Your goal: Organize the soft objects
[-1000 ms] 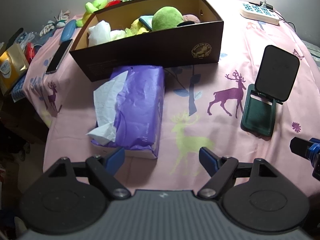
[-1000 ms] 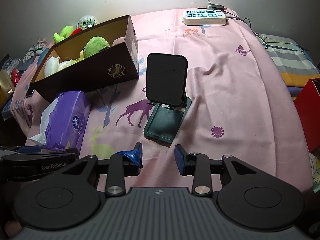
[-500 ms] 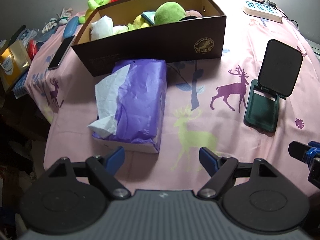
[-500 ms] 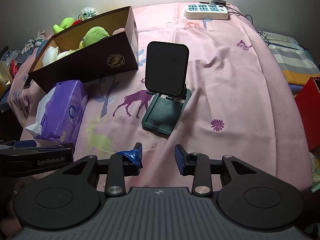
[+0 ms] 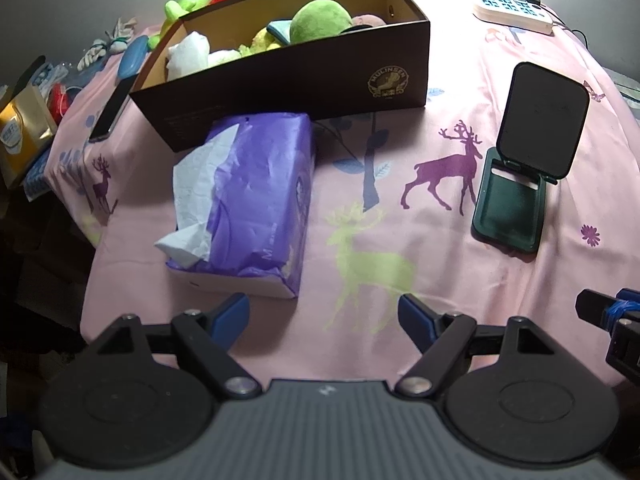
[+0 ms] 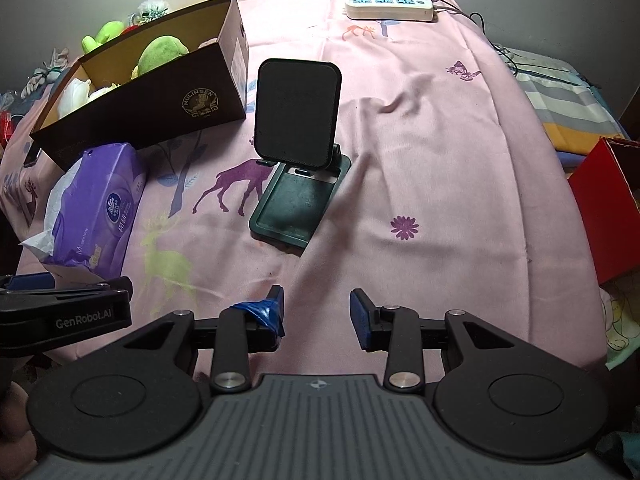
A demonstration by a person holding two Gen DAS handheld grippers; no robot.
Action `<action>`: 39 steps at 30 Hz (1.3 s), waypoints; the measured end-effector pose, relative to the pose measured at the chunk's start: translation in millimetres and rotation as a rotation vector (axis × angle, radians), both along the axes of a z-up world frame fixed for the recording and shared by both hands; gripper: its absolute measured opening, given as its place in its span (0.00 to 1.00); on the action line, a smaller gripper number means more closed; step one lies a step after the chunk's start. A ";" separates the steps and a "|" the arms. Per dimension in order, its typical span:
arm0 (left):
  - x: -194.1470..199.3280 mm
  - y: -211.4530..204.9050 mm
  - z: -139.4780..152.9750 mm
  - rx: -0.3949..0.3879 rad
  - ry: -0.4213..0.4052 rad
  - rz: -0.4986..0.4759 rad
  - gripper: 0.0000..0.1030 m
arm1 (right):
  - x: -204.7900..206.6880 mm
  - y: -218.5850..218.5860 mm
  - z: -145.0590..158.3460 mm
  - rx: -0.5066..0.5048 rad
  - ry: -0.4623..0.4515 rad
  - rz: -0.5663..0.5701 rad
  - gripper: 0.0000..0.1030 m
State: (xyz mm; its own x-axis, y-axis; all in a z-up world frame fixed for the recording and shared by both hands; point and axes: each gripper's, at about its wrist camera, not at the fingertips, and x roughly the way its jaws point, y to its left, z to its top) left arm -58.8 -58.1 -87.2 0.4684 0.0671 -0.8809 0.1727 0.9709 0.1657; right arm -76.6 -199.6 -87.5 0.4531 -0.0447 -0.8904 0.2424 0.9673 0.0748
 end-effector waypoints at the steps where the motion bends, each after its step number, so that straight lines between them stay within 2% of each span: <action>1: -0.4 -0.9 -0.3 0.001 0.000 -0.001 0.78 | -0.2 0.6 -0.6 0.000 0.003 0.002 0.19; 11: -2.4 -2.1 -5.0 0.010 0.024 0.005 0.78 | 0.3 0.4 -4.3 0.006 0.014 0.015 0.19; 39: -1.6 -6.2 0.8 0.005 -0.016 -0.002 0.78 | 4.4 -3.5 -8.4 0.025 0.022 0.018 0.20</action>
